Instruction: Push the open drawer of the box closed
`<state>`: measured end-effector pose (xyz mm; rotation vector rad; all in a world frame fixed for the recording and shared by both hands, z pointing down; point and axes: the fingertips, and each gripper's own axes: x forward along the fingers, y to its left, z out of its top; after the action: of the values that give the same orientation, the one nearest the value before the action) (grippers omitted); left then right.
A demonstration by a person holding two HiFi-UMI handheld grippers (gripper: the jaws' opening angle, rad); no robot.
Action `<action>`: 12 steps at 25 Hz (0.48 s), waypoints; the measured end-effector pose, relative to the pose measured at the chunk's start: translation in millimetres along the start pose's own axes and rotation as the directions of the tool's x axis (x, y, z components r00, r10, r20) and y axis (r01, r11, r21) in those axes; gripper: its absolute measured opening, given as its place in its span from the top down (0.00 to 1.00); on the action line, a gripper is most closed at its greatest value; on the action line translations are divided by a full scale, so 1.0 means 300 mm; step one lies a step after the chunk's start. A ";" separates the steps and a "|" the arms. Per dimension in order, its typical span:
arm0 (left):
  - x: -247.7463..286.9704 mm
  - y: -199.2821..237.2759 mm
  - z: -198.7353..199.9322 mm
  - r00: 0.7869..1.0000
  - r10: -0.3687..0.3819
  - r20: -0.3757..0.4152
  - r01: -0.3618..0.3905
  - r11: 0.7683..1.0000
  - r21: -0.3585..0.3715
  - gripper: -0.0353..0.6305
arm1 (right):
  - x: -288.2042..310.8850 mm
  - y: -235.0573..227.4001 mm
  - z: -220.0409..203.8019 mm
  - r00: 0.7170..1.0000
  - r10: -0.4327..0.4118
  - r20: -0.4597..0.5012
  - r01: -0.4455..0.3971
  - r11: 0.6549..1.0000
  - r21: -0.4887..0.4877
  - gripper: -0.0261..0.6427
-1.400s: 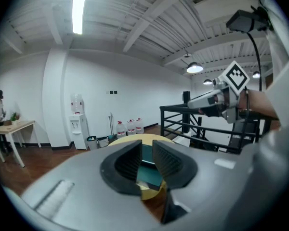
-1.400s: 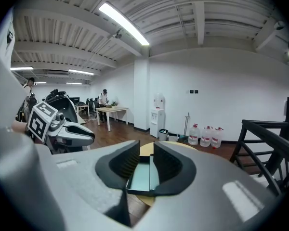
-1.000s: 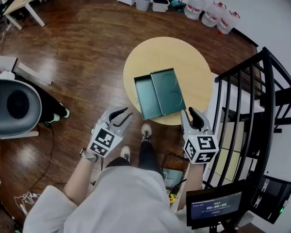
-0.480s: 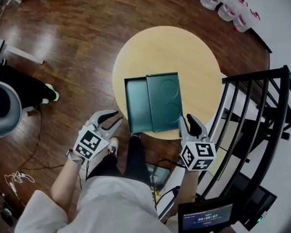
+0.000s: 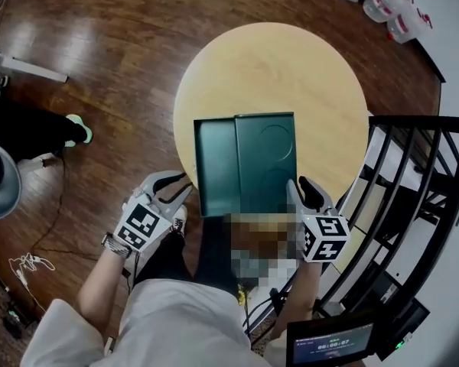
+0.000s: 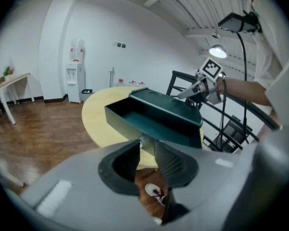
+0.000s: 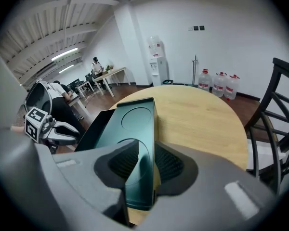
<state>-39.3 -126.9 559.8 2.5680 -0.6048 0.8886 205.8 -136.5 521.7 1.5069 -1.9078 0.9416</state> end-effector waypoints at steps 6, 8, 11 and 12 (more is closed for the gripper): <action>0.022 0.050 -0.040 0.999 -0.010 -0.045 0.012 0.999 0.035 0.79 | 0.034 0.014 -0.048 0.997 0.014 -0.075 -0.014 1.000 -0.002 0.80; 0.031 0.060 -0.044 0.999 -0.013 -0.052 0.015 0.999 0.039 0.79 | 0.037 0.020 -0.047 0.997 0.017 -0.069 -0.017 1.000 0.002 0.80; 0.052 0.057 -0.054 0.998 -0.018 -0.060 0.021 0.999 0.043 0.79 | 0.030 0.022 -0.049 0.998 0.032 -0.054 -0.031 0.999 0.034 0.80; 0.058 0.057 -0.055 0.998 -0.021 -0.060 0.023 0.999 0.039 0.79 | 0.029 0.023 -0.048 0.998 0.036 -0.049 -0.034 0.998 0.045 0.80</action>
<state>-43.7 -138.6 586.6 2.5676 -0.5458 0.9757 196.8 -129.6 535.6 1.4657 -1.8957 1.0329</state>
